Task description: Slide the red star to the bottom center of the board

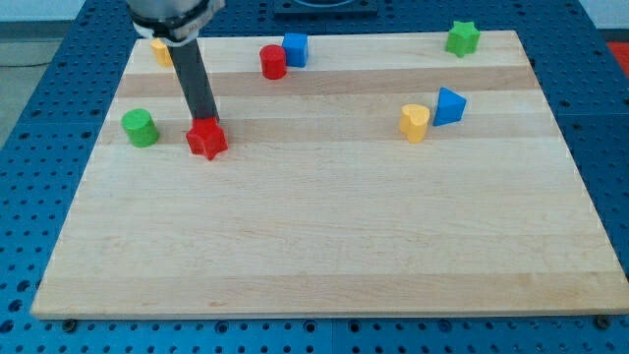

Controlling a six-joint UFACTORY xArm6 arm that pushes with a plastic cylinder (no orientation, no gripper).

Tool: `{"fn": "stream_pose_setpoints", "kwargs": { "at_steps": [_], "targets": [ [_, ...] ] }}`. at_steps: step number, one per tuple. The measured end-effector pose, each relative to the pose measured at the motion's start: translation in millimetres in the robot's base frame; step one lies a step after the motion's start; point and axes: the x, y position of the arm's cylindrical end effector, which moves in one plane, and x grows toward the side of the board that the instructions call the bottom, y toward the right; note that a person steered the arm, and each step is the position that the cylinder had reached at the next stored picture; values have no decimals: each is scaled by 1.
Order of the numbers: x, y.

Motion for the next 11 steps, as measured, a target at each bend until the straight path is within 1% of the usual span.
{"fn": "stream_pose_setpoints", "kwargs": {
  "at_steps": [1, 2, 3, 4, 5, 6, 7, 8, 9, 10, 11],
  "targets": [
    [36, 14],
    [47, 8],
    [47, -28],
    [59, -40],
    [64, 7],
    [81, 60],
    [114, 100],
    [127, 121],
    [116, 100],
    [84, 55],
    [116, 35]
  ]
}}
